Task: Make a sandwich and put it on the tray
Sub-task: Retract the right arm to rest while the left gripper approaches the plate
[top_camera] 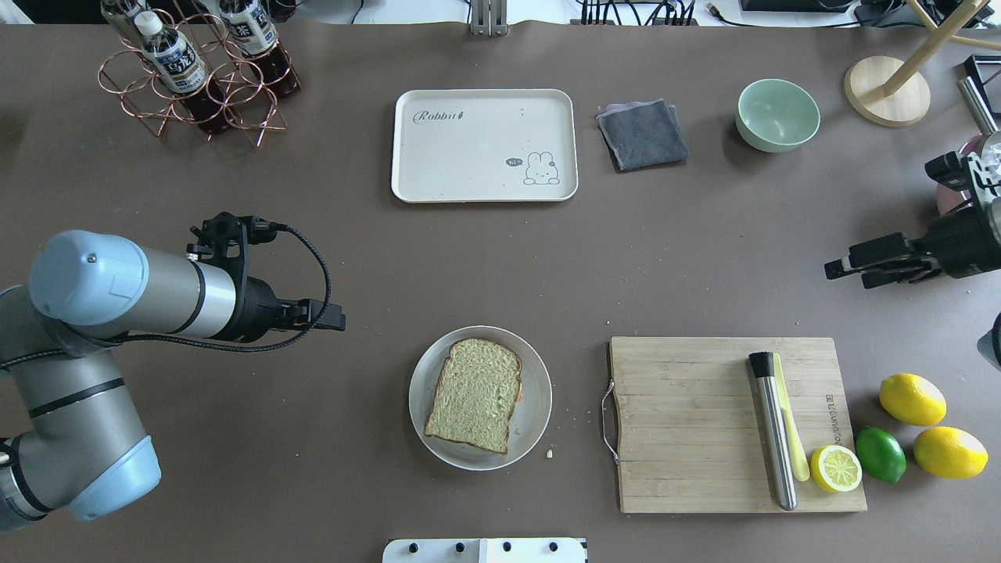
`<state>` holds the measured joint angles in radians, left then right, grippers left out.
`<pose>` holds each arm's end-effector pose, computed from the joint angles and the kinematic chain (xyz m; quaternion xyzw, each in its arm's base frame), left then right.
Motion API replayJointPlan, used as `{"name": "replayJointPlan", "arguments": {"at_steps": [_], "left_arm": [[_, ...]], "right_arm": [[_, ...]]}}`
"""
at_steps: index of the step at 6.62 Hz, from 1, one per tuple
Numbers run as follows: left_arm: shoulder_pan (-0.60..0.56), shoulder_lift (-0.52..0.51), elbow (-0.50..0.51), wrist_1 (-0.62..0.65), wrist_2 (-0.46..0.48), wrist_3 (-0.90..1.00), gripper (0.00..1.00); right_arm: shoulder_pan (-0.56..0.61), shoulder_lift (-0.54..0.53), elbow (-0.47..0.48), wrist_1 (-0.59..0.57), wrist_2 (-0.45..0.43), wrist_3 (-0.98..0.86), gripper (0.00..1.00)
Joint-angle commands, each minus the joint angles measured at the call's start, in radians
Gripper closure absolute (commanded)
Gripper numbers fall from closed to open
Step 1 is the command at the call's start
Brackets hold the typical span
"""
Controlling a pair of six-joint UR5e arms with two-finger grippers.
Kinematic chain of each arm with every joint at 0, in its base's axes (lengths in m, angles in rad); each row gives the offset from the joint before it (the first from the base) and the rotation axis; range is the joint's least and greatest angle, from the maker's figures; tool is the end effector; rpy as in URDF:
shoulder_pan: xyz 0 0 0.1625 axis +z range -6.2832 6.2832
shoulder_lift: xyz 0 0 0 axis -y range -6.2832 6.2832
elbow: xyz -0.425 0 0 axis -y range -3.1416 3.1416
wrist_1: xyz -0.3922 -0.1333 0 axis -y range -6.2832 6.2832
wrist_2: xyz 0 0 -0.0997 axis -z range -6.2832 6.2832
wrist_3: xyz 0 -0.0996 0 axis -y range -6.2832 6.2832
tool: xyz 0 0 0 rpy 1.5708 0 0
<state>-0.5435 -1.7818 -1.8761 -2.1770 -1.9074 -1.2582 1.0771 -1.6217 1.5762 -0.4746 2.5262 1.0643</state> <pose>0.4257 -0.3745 0.3354 0.0888 0.5363 -0.0076 0.8393 -0.1768 -0.4382 0.5468 0.0375 -0.5959 -0.0050 0.8021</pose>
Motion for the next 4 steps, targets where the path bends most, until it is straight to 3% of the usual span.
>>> {"name": "replayJointPlan", "arguments": {"at_steps": [1,2,3,4], "left_arm": [[0.075,-0.051,0.003,0.000,0.022,-0.018,0.05],[0.082,-0.082,0.017,0.014,0.025,-0.020,0.07],[0.114,-0.131,0.015,0.123,0.119,-0.018,0.07],[0.141,-0.164,0.014,0.182,0.148,-0.018,0.07]], "right_arm": [[0.107,-0.065,0.001,-0.114,0.008,-0.271,0.00],[0.134,-0.090,-0.001,-0.162,0.005,-0.370,0.00],[0.173,-0.110,-0.001,-0.229,0.002,-0.483,0.00],[0.214,-0.124,-0.001,-0.311,-0.012,-0.621,0.00]]}}
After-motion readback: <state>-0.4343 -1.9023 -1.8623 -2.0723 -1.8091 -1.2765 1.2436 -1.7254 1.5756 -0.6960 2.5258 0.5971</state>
